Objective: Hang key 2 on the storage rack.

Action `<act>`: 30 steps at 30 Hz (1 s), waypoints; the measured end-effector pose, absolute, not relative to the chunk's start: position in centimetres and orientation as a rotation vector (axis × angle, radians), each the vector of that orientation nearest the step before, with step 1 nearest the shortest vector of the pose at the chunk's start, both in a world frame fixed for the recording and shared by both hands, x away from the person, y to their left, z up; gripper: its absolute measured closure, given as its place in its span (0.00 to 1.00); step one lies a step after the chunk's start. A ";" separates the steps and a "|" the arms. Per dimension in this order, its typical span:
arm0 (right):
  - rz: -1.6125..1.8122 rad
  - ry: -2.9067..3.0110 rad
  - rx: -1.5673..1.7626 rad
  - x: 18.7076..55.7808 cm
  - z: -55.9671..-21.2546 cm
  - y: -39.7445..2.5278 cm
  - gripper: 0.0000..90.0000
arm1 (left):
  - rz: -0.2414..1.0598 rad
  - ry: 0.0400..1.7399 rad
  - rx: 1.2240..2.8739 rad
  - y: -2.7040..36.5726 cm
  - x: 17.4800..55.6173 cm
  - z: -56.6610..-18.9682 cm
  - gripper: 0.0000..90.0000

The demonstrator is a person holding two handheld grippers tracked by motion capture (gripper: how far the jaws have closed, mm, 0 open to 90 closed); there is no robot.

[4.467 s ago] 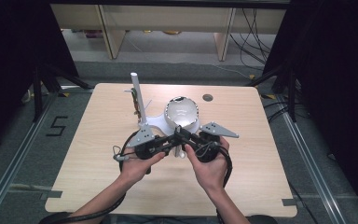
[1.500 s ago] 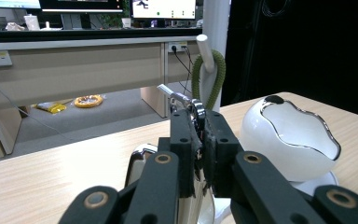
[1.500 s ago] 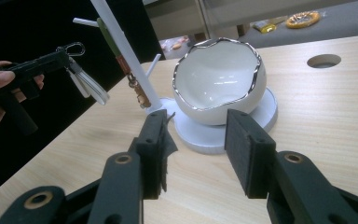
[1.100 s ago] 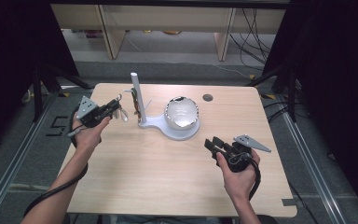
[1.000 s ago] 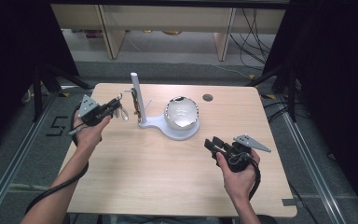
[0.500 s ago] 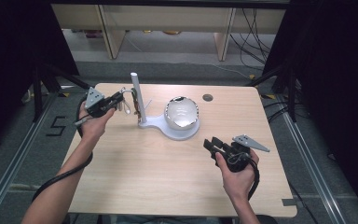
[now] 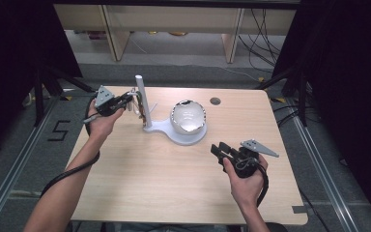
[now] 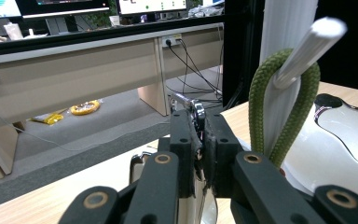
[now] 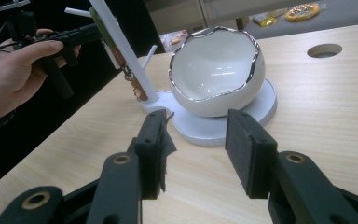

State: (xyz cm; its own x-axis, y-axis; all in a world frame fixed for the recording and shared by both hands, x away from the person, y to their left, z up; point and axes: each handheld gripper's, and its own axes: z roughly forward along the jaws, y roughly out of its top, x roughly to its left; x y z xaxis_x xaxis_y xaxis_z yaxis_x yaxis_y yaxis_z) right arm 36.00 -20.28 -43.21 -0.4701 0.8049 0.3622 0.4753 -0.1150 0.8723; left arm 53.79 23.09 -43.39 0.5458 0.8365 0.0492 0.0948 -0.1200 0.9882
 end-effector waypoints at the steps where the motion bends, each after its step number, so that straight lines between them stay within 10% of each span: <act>1: 1.613 1.870 1.418 36.0 -43.2 -20.3 0.66 | 0.767 0.804 1.578 23.0 53.9 -43.5 0.92; 17: 1.604 1.869 1.419 36.0 -43.1 -20.3 0.66 | 0.693 0.729 1.673 22.4 54.0 -44.8 0.90; 22: 1.609 1.864 1.483 35.8 -43.0 -20.4 0.66 | 0.653 0.802 1.609 23.4 52.9 -45.0 0.55; 30: 1.580 1.838 1.481 36.1 -43.1 -21.4 0.66 | 0.714 1.016 1.533 26.2 46.3 -44.9 0.42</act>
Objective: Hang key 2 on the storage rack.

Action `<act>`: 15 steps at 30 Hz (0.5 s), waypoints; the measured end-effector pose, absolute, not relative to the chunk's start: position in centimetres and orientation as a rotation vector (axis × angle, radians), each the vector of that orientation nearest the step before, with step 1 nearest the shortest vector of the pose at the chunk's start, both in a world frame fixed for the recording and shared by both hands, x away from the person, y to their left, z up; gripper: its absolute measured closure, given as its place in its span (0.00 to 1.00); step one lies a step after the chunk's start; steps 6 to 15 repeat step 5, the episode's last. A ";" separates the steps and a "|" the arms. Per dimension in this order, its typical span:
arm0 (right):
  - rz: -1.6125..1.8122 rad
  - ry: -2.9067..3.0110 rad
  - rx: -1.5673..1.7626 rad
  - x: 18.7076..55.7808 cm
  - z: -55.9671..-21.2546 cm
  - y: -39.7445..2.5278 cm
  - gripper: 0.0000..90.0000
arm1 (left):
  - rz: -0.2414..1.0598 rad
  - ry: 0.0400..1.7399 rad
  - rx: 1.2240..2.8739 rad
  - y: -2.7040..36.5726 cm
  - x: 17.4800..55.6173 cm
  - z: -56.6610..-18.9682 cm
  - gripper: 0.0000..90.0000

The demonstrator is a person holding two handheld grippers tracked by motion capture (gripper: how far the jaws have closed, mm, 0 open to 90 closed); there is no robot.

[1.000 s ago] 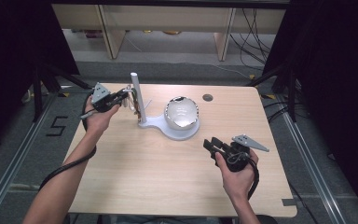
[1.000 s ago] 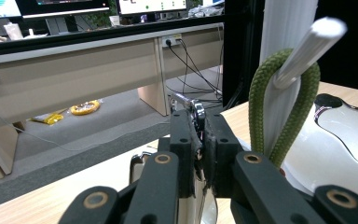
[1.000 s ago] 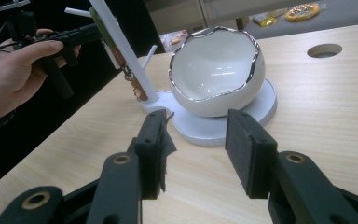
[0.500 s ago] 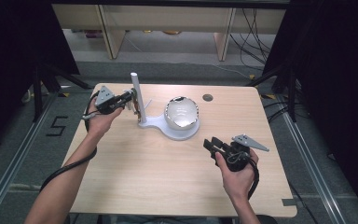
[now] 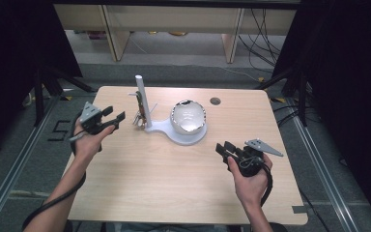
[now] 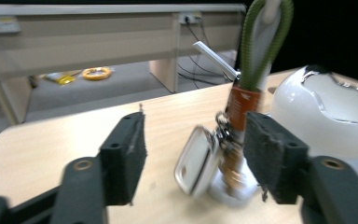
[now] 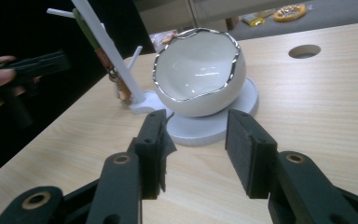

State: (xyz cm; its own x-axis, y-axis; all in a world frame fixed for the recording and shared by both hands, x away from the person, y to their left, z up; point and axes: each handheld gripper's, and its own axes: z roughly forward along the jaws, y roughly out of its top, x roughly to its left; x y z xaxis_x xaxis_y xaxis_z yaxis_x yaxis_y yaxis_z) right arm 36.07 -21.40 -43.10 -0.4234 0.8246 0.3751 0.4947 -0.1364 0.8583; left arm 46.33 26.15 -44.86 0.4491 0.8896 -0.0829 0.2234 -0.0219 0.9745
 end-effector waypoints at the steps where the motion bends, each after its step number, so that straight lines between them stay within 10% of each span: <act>1: 1.547 1.845 1.453 36.2 -43.2 -21.7 0.66 | 0.722 1.010 1.526 26.4 45.1 -45.0 0.38; 15: 1.549 1.826 1.476 36.4 -43.7 -22.4 0.65 | 0.721 0.989 1.503 27.5 40.2 -45.7 0.33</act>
